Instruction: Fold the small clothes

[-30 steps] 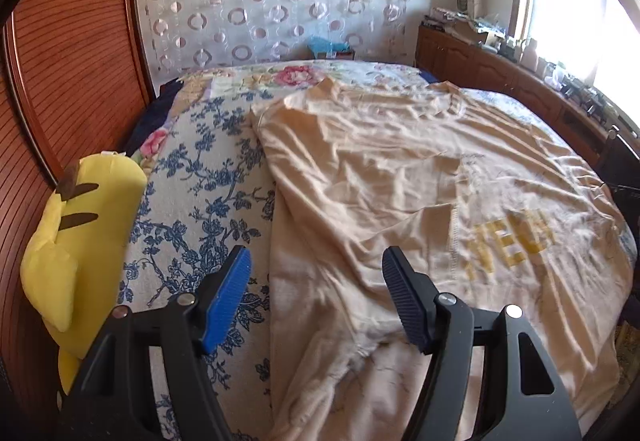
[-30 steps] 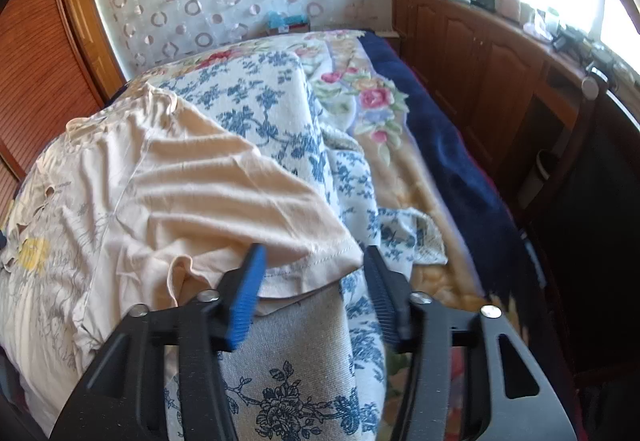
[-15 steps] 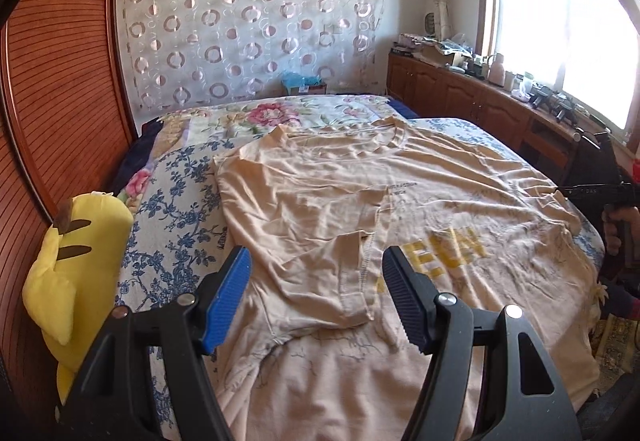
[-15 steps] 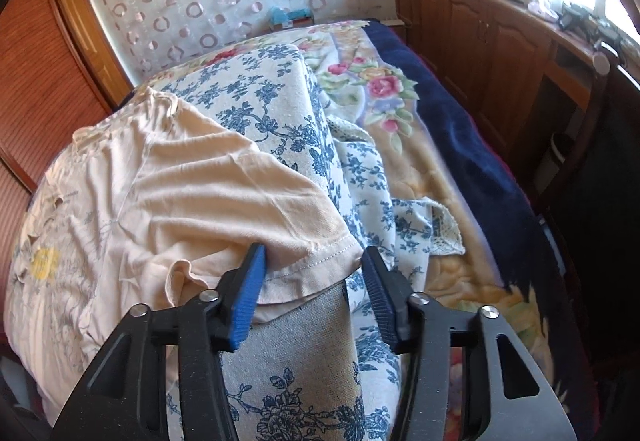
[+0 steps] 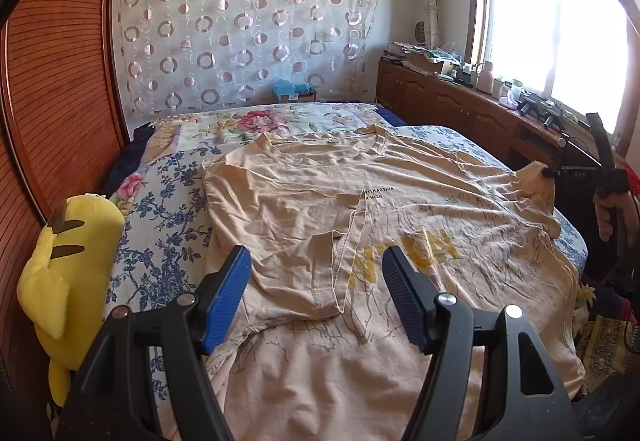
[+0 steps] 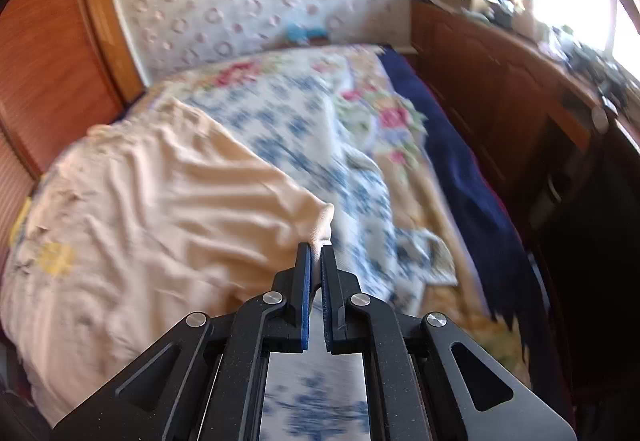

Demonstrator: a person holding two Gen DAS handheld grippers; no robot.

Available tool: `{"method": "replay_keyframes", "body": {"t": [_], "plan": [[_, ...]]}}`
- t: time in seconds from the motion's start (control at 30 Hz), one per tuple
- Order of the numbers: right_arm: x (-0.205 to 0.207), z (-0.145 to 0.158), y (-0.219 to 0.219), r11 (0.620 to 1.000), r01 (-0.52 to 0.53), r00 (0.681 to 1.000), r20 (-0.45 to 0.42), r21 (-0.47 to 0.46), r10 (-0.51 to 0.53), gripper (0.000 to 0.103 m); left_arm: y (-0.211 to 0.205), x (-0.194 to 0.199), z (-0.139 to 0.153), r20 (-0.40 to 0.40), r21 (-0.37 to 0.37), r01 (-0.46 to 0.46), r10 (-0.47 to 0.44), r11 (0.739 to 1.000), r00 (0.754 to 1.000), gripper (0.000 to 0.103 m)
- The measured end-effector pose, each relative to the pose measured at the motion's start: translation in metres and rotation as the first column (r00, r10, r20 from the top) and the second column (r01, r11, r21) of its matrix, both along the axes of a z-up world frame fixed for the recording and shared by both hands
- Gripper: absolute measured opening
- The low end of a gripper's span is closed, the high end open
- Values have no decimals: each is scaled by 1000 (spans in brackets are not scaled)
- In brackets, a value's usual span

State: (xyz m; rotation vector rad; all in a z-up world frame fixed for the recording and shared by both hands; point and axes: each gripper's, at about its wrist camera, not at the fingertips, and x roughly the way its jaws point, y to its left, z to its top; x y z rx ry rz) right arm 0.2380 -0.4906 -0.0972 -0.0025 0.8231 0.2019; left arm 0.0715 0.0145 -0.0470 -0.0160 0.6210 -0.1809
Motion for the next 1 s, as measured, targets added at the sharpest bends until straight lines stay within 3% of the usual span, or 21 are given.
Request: {"method": "replay_keyframes", "body": {"t": [0.23,0.4,0.53,0.7,1.0], "plan": [[0,60,97,975,-223,969,110,12,220,2,-1,-5,1,5,-9,7,-7,1000,1000,68],[8,69,167,934,-350,933,115,73,341,2,0,-6,3,7,-13,2,-2,1000,1000,68],[10,59,206,914,-395,917,98,95,386,6,0,-5,0,-6,-2,-2,2,1000,1000,68],[1,45,205,914,-394,918,82,93,387,20,-1,-6,0,-2,-9,4,-4,1000,1000,68],[-22,8,178,935,-352,936,20,38,351,22,-7,-5,-7,-21,-16,10,-10,1000,1000,68]]}}
